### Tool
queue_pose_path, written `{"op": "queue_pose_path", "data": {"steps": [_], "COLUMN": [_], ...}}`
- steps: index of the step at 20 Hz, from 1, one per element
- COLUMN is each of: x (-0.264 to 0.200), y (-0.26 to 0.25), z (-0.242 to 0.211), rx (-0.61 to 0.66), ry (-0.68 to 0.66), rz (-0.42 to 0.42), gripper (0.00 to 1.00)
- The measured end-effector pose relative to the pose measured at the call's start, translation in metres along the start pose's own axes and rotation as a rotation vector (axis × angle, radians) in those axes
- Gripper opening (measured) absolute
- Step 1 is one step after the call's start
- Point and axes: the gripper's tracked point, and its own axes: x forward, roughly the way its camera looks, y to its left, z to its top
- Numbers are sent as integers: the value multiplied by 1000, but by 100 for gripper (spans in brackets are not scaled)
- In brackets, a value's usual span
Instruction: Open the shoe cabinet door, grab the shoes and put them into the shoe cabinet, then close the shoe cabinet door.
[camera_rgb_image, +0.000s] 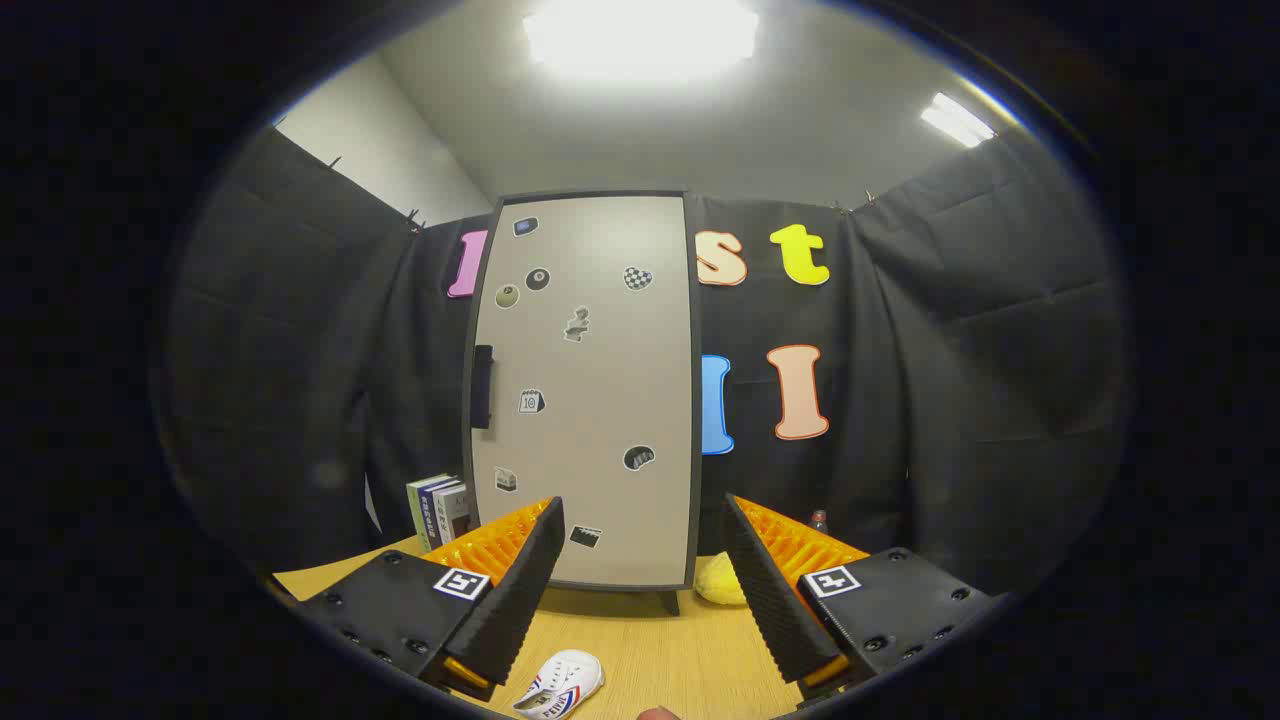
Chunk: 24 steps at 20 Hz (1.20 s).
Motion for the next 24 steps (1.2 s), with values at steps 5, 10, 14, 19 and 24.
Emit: {"op": "queue_pose_path", "data": {"steps": [5,10,14,19,24], "x": [-2,-4,-3,9,41], "y": [1,2,4,19,51], "z": [-1,0,1,8,37], "rx": [-17,-15,-12,24,108], "ry": [-2,-4,-4,10,5], "rz": [-1,-3,-3,17,53], "gripper": [98,98,98,98,98]}}
